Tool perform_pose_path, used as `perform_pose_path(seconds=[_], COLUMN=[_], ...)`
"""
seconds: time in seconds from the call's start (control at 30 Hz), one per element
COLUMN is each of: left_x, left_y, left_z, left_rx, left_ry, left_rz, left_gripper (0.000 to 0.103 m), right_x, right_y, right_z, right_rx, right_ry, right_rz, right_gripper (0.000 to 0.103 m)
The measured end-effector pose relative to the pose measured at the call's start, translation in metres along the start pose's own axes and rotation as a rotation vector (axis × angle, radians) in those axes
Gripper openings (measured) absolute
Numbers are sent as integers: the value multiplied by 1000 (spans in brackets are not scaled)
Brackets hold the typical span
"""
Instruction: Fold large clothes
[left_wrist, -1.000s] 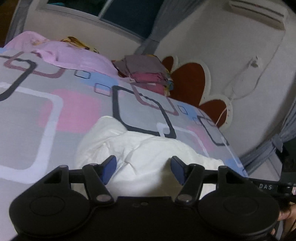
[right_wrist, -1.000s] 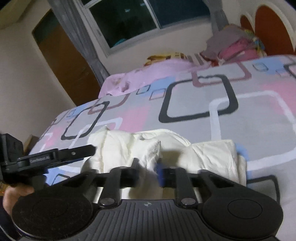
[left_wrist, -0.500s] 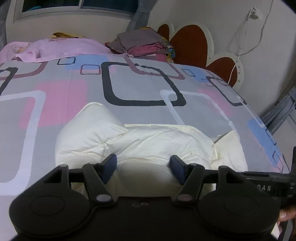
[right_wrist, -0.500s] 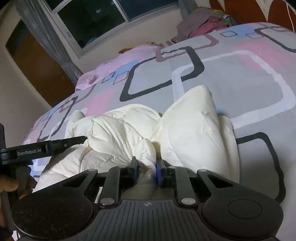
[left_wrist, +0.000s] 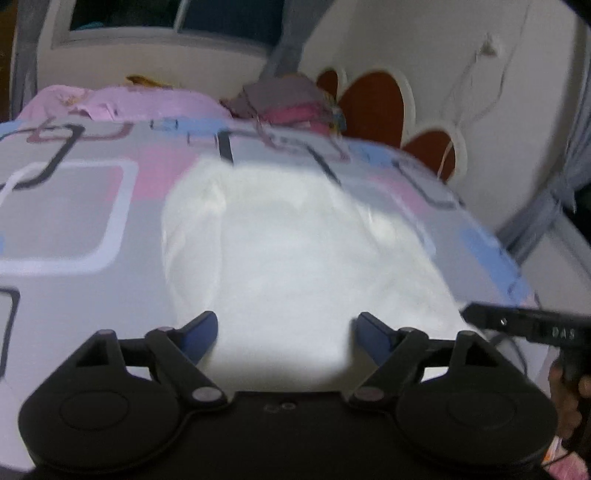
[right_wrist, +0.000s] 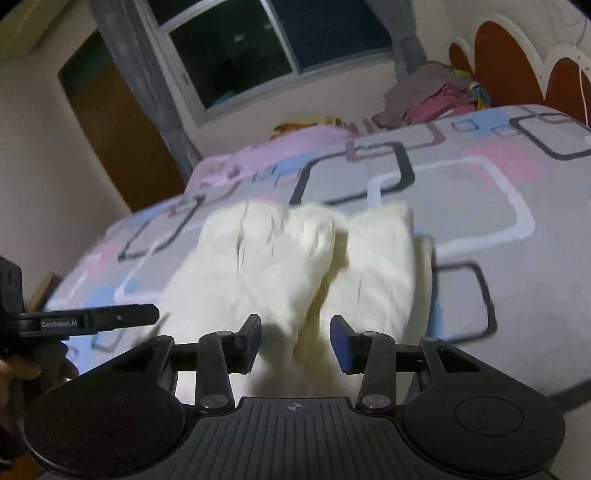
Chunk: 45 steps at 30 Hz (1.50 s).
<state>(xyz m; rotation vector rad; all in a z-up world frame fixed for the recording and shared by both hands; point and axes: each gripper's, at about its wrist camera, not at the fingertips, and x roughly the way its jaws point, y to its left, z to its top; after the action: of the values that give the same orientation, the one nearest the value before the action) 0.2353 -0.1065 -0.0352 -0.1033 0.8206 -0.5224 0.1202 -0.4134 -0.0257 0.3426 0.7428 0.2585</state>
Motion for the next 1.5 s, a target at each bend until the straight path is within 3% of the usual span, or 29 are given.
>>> perform_pose_path(seconds=[0.17,0.57,0.7,0.73,0.77,0.83,0.9,0.97,1.07,1.17,1.27,1.5], left_x=[11,13,10,10,10,7,-7,-22,-25,-6,16,28], left_y=[4,1,-5,-6,-8,-11,-10,-2,24,53,71,76], left_z=[-19,-21,-20,-19,-19,-16,-10,0,16,19,14,-6], left_rx=[0,16,25,31,46,61,50,14,-106,-245,-332,-412], left_ry=[40,48,48,48,48,44,-20,-91,-118,-50,52,64], left_rz=[41,85,105,117,133,148,128,86,-2,-60,-48,-88], left_gripper=[89,91,98,101,103,103,103,103,103,103,103,103], right_x=[30,38,29,25,20,8,-2,-11,-10,7,28,55], right_y=[-3,-8,-8,-8,-7,-6,-13,-30,-73,-115,-141,-160], right_z=[-26,-25,-20,-19,-18,-14,-5,4,17,20,15,-3], right_rx=[-20,-3,13,15,14,-16,3,74,272,444,545,612], right_ry=[117,139,120,110,93,32,3,-39,-62,-14,57,124], right_rz=[-53,-48,-40,-41,-51,-58,-42,-25,22,54,104,194], right_gripper=[42,42,43,45,68,90,90,90,90,90,90,90])
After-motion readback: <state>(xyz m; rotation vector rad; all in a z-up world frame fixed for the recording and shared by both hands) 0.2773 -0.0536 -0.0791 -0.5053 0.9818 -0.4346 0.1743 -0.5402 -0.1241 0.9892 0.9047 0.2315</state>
